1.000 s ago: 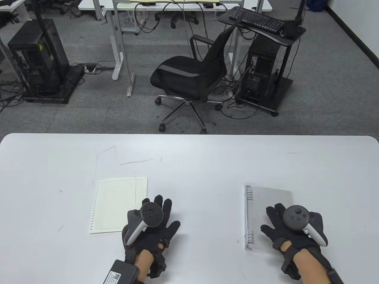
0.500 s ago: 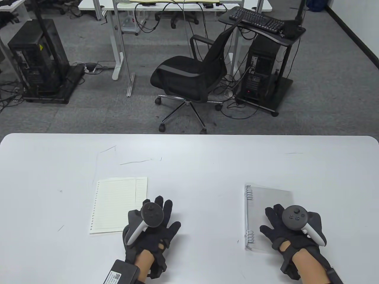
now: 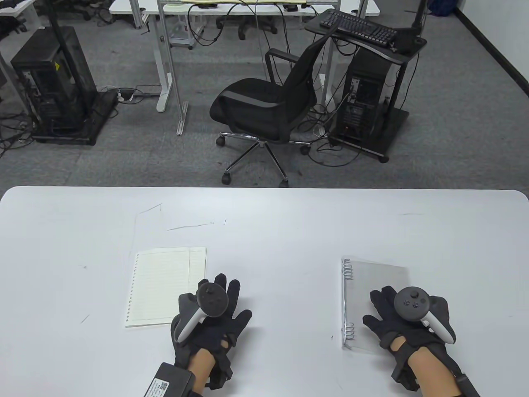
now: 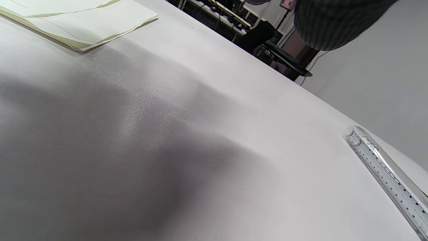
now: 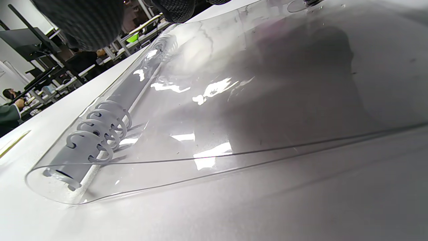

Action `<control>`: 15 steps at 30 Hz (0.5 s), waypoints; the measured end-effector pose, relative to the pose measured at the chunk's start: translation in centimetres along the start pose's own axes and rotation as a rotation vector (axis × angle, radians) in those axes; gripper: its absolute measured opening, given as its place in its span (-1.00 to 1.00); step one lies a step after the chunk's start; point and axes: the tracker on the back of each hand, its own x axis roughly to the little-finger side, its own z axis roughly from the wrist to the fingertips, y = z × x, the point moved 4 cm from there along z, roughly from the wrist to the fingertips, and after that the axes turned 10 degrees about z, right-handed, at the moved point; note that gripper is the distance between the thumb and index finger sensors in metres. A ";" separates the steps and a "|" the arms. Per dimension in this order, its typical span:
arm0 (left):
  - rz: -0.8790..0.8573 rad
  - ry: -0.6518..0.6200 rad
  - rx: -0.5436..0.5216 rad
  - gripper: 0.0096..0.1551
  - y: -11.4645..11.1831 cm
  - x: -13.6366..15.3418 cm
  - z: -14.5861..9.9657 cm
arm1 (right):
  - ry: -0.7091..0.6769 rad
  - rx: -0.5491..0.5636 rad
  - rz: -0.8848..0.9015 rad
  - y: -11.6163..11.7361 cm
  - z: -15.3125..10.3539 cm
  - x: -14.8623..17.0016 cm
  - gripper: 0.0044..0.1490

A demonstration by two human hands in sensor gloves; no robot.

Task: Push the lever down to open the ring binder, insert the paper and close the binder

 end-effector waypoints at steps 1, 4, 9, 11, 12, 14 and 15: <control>0.000 -0.001 0.001 -0.09 0.0 0.0 0.0 | 0.000 -0.001 0.001 0.0 0.0 0.0 -0.01; 0.005 -0.003 -0.001 -0.09 0.0 -0.1 0.0 | 0.004 0.001 0.007 -0.1 0.1 0.2 -0.01; 0.004 -0.006 -0.001 -0.09 -0.1 -0.1 0.0 | 0.049 0.020 0.018 -0.6 0.5 1.6 -0.02; 0.005 -0.007 0.003 -0.09 -0.1 -0.2 0.0 | 0.079 0.035 0.011 -1.0 0.7 2.4 -0.03; 0.008 -0.006 0.004 -0.09 -0.1 -0.2 0.0 | 0.106 0.046 0.001 -1.2 0.9 3.0 -0.03; 0.008 -0.006 0.006 -0.09 -0.1 -0.2 0.0 | 0.156 0.065 -0.007 -1.7 1.1 4.1 -0.03; 0.007 -0.006 0.006 -0.09 -0.1 -0.2 0.0 | 0.180 0.077 -0.009 -1.9 1.1 4.5 -0.03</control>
